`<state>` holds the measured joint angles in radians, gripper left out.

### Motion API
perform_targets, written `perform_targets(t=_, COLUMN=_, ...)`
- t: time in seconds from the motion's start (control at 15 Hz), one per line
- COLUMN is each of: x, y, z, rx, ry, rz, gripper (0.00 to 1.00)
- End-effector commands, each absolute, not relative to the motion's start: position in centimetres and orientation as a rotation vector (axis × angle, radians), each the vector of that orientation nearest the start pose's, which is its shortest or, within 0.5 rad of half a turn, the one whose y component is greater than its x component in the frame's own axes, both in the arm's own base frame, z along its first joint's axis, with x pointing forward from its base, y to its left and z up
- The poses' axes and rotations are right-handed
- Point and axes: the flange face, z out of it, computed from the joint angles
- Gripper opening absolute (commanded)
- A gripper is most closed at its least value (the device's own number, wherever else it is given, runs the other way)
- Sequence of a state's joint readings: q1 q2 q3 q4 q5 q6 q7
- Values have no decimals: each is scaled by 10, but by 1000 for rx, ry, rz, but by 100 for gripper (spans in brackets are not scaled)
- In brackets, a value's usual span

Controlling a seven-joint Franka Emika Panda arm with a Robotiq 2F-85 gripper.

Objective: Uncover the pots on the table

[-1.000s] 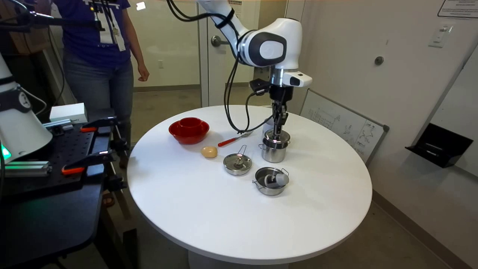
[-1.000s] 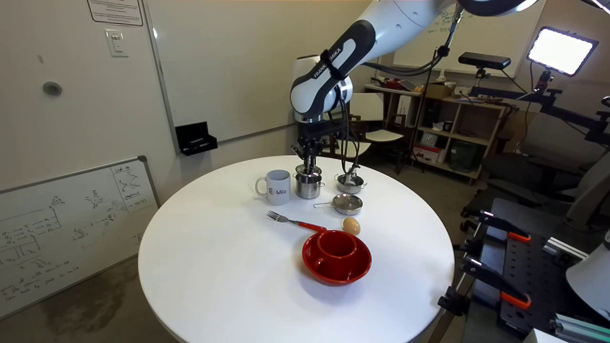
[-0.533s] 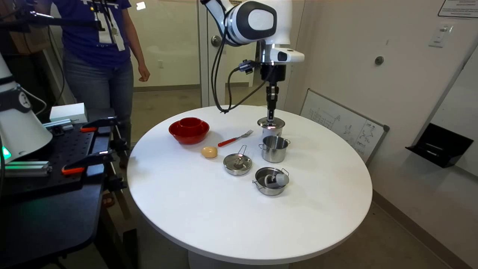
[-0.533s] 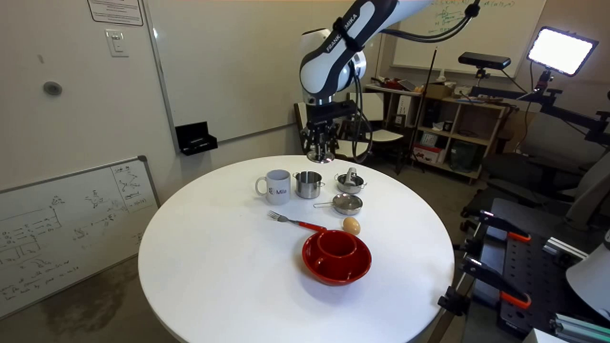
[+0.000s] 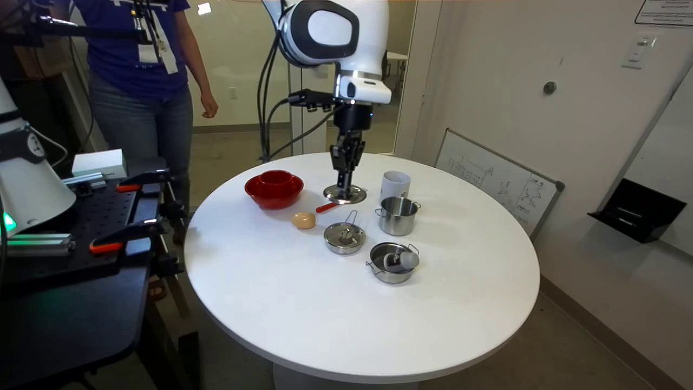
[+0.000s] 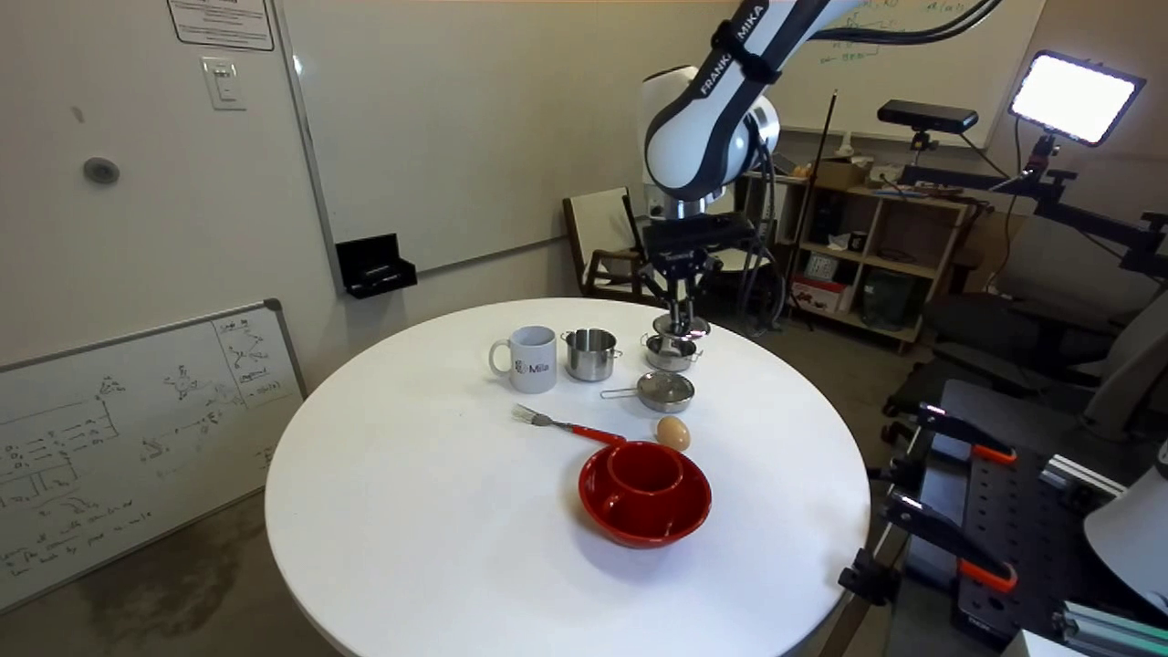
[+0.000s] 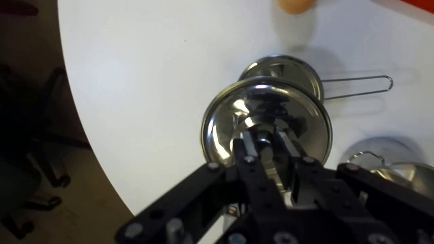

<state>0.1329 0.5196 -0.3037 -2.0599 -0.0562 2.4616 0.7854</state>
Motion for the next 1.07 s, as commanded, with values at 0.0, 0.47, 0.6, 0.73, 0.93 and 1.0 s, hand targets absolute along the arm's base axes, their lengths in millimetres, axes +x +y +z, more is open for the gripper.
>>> perform_targets(t=0.0, x=512, y=-99, z=181, rx=-2905, ry=1611, rz=59, gripper=5)
perform_targets(t=0.47, x=438, y=-113, z=138, rx=-2692, ry=1913, rz=-35, gripper=5)
perform_targets(t=0.6, x=422, y=-116, z=124, rx=-2646, ry=1940, rz=-53, gripper=5)
perform_targets(t=0.73, x=411, y=-118, z=113, rx=-2601, ry=1961, rz=-65, gripper=5)
perform_targets(t=0.93, x=403, y=-118, z=103, rx=-2536, ry=1980, rz=-81, gripper=5)
perform_targets(t=1.0, x=404, y=-117, z=100, rx=-2523, ry=1972, rz=-88, gripper=5)
